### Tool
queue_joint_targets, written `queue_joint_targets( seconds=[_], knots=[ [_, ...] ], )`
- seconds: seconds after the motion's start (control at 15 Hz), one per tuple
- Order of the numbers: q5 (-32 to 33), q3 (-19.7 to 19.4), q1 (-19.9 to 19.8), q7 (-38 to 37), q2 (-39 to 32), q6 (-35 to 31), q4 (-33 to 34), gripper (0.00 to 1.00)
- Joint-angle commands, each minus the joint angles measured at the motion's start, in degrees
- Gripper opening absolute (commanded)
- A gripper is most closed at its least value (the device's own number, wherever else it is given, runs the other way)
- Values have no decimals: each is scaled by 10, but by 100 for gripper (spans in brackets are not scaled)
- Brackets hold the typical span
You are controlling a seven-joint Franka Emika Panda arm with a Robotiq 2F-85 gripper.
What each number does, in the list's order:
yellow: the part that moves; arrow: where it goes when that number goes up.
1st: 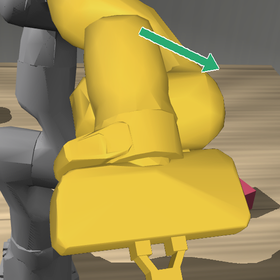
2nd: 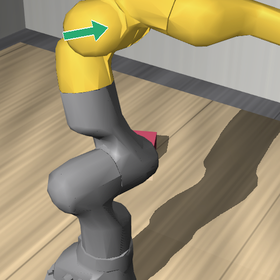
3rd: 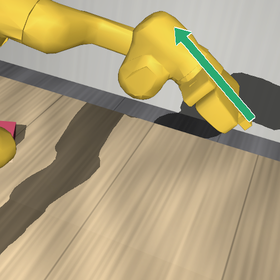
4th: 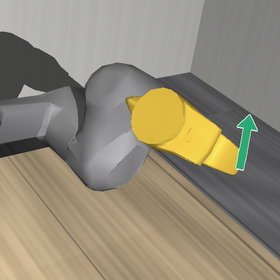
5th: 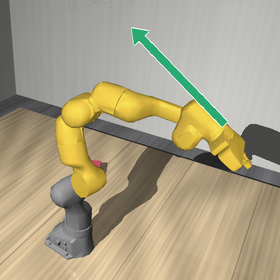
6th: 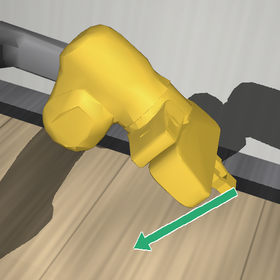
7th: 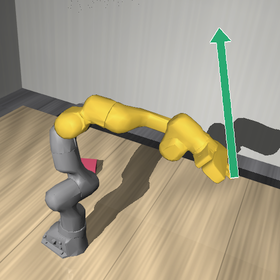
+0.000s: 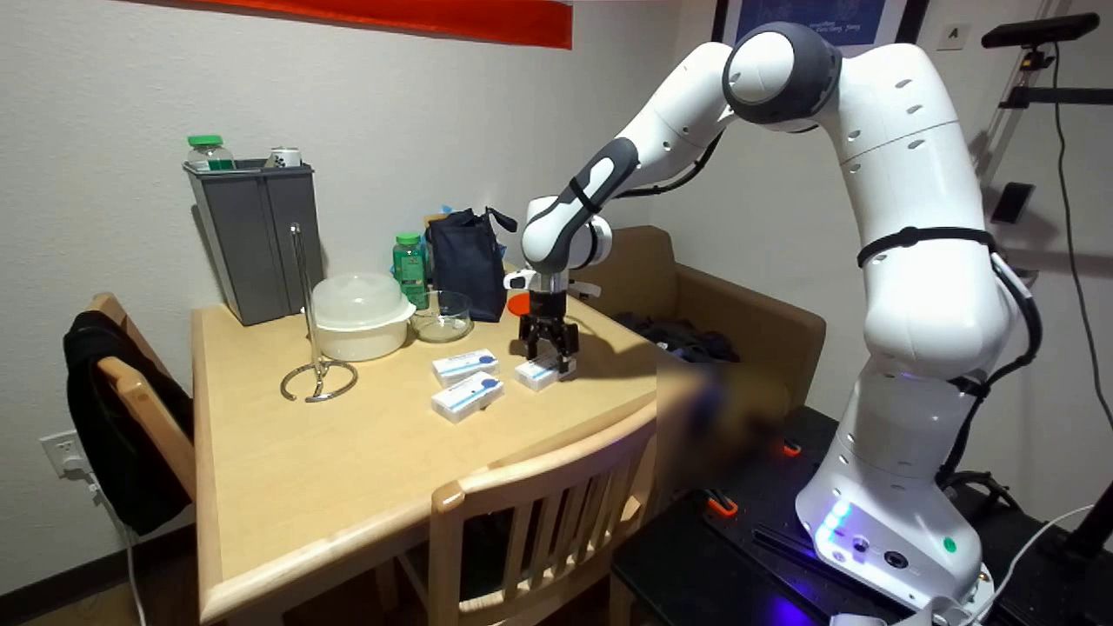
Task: Stack the boxes on top of each other.
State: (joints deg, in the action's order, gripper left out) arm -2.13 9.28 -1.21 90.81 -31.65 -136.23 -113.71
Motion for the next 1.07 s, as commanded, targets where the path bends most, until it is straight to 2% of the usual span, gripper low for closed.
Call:
queue_joint_targets(
  seconds=[0.0, 1.0],
  knots=[
    [4, 5, -5, -3, -3, 1, 3, 100],
    [2, 10, -8, 3, -8, 2, 5, 100]
  ],
)
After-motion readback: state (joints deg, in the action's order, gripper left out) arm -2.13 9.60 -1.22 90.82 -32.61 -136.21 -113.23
